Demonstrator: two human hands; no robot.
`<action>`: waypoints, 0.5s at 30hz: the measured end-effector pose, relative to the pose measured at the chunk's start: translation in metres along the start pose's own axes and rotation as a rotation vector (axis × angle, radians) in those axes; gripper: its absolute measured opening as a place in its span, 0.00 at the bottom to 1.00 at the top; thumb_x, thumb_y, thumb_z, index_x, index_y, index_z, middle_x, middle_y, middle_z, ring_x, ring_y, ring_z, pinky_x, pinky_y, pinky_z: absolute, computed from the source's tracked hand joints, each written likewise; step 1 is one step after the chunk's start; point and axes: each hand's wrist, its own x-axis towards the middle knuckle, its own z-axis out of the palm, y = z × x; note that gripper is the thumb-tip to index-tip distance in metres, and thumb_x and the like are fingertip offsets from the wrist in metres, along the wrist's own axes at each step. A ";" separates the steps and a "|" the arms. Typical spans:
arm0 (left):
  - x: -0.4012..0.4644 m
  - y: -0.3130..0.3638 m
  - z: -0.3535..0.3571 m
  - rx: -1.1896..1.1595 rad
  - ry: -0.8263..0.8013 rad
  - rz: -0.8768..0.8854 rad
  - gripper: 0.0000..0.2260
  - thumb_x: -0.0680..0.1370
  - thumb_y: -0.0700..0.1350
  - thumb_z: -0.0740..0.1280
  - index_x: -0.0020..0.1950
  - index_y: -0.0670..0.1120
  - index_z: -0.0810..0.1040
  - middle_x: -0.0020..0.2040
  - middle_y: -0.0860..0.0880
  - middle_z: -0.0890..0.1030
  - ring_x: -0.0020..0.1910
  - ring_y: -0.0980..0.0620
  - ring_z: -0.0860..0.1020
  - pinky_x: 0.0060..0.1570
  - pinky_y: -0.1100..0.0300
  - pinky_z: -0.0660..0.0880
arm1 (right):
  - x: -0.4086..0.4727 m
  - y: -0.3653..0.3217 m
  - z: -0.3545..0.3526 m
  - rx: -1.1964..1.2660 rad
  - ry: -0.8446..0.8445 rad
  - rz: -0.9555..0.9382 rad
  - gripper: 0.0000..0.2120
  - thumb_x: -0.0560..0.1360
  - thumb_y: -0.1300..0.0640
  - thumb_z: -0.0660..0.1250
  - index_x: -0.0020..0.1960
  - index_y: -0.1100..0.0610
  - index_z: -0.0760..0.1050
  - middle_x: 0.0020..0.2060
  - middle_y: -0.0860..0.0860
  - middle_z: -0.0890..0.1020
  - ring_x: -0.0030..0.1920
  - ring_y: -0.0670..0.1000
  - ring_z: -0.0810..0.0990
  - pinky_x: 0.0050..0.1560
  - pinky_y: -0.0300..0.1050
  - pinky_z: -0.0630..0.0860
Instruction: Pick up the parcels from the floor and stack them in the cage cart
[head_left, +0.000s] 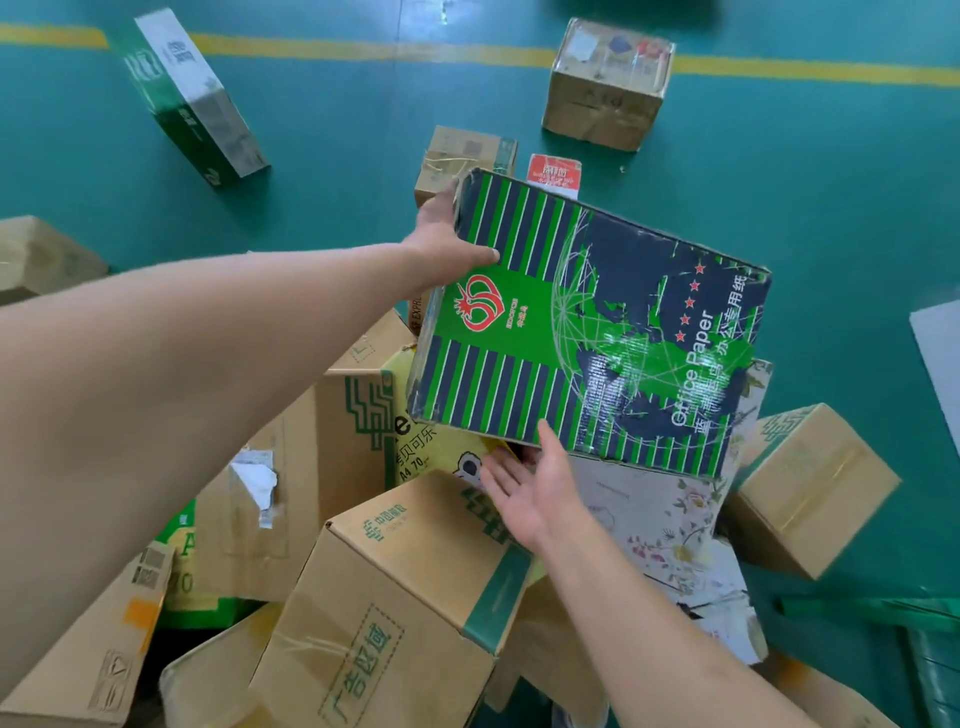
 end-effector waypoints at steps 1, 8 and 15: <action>0.004 0.002 -0.001 0.053 0.008 0.030 0.47 0.76 0.49 0.76 0.84 0.59 0.45 0.84 0.46 0.51 0.75 0.39 0.68 0.70 0.42 0.73 | 0.001 0.001 0.003 -0.003 0.012 0.006 0.32 0.83 0.42 0.63 0.81 0.52 0.58 0.68 0.63 0.75 0.66 0.63 0.77 0.66 0.57 0.75; 0.021 0.018 -0.005 0.271 -0.035 0.173 0.41 0.80 0.52 0.71 0.83 0.60 0.46 0.84 0.48 0.49 0.67 0.41 0.76 0.42 0.58 0.80 | 0.008 0.003 0.012 0.029 0.044 0.036 0.29 0.84 0.45 0.63 0.80 0.52 0.60 0.64 0.63 0.79 0.64 0.62 0.79 0.65 0.57 0.76; 0.033 0.032 -0.015 0.339 0.016 0.189 0.28 0.79 0.57 0.71 0.76 0.54 0.65 0.71 0.49 0.72 0.59 0.49 0.78 0.50 0.57 0.77 | 0.015 0.006 0.021 0.100 -0.049 0.039 0.26 0.81 0.41 0.66 0.71 0.54 0.64 0.66 0.62 0.75 0.69 0.62 0.74 0.77 0.59 0.66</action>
